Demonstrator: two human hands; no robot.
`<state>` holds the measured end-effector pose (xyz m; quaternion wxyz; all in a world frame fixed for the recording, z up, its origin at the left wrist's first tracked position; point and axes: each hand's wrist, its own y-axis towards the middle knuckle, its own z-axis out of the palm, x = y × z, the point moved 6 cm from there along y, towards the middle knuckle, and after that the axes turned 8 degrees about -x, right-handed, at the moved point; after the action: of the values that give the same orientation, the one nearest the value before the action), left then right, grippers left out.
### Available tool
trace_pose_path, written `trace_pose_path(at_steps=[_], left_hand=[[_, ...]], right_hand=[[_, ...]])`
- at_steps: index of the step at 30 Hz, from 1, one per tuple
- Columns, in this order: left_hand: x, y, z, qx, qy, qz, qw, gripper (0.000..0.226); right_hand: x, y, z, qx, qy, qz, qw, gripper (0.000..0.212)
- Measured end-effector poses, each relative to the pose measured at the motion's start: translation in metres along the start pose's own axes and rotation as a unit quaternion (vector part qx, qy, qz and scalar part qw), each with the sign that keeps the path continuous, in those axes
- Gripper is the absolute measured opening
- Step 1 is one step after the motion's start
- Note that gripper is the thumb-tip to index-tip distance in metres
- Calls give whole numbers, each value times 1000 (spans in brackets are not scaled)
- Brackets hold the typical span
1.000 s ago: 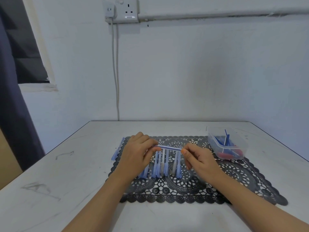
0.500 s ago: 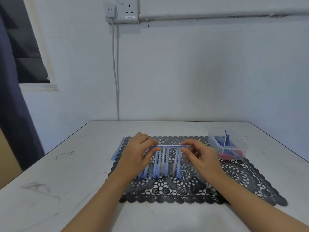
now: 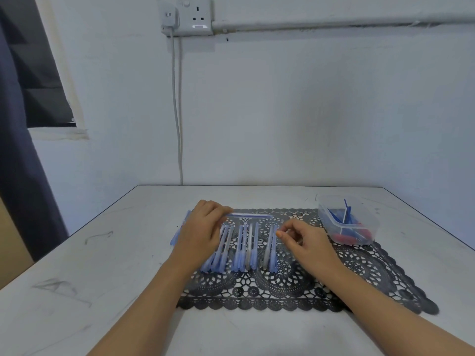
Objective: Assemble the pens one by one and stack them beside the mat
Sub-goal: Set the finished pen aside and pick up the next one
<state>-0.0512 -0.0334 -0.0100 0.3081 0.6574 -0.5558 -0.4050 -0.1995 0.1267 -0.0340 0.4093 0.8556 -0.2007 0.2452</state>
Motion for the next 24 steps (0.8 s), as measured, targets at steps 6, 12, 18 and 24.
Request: trace_pose_path(at_steps=[6, 12, 18, 24], left_hand=[[61, -6, -21, -57, 57, -217, 973, 20], [107, -37, -31, -98, 53, -418, 902, 23], [122, -58, -29, -90, 61, -518, 849, 19], [126, -65, -32, -55, 121, -539, 832, 19]], right_hand=[[-3, -4, 13, 81, -77, -35, 993, 17], [-3, -7, 24, 134, -134, -64, 980, 20], [-4, -7, 26, 146, -145, -65, 976, 15], [-3, -8, 26, 154, -149, -64, 975, 13]])
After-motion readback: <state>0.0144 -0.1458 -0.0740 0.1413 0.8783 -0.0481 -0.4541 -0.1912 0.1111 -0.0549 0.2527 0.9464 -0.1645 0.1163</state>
